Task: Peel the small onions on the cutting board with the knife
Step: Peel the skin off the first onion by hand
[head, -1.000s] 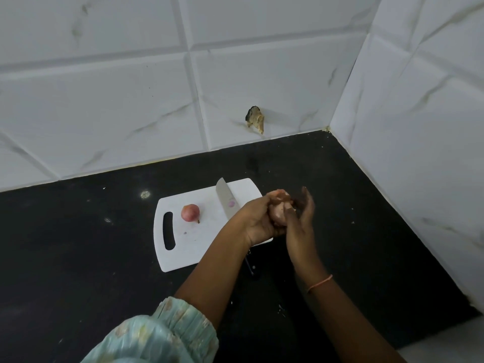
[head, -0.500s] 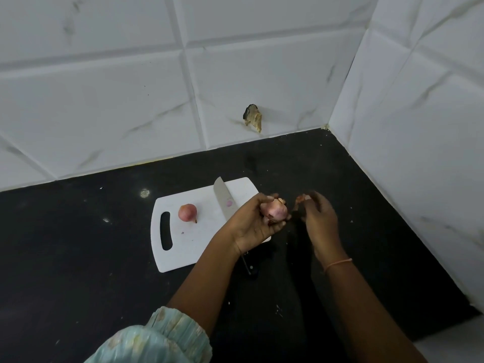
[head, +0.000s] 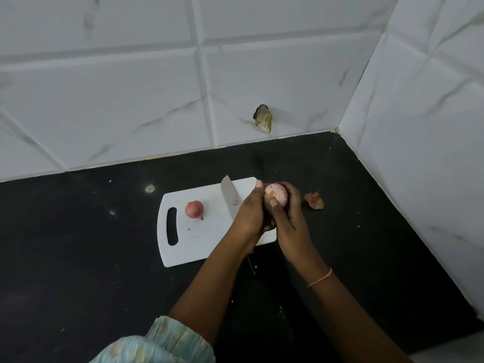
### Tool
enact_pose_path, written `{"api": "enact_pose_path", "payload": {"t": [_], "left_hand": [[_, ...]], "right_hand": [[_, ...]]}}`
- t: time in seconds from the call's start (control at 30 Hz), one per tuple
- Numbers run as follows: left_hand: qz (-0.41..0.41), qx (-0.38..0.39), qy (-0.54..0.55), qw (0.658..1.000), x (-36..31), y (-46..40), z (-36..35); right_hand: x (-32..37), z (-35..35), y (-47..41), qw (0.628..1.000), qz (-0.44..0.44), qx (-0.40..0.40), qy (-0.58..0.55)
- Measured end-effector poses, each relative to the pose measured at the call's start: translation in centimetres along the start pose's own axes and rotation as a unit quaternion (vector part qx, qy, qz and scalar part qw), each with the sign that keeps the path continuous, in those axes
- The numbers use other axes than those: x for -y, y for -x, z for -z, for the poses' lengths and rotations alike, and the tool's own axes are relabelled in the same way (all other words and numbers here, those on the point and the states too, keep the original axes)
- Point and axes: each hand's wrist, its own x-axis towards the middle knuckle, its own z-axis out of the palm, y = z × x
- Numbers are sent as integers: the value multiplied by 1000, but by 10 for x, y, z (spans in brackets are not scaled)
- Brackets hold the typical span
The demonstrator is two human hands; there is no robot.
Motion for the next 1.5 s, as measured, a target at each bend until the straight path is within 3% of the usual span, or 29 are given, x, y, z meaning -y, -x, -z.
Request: {"api": "enact_pose_path", "payload": {"t": [0.23, 0.4, 0.57, 0.7, 0.9, 0.97, 1.07, 1.2, 1.4, 1.5], "left_hand": [[-77, -11, -129, 989, 4, 2, 9], [-210, -104, -251, 939, 14, 3, -5], [-270, -12, -375, 887, 23, 8, -16], [-283, -21, -399, 872, 23, 10, -23], [-332, -43, -325, 885, 25, 15, -39], [-316, -51, -277, 906, 26, 14, -44], [-251, -75, -170, 950, 31, 7, -50], [-162, -53, -74, 983, 36, -1, -59], [-67, -29, -1, 997, 42, -6, -68], [-4, -52, 131, 990, 40, -12, -71]], "right_hand": [[9, -8, -8, 982, -104, -111, -109], [9, -2, -9, 957, -169, -151, -179], [15, 18, -7, 962, -158, -142, -172], [16, 27, -5, 960, -170, -140, -175], [17, 23, 2, 967, -140, -162, -140], [16, 25, 2, 970, -124, -172, -118], [14, 27, 1, 968, -119, -183, -120], [11, 35, -1, 957, -142, -198, -156], [8, 47, 1, 927, -194, -219, -235], [7, 56, -2, 874, -231, -268, -333]]}}
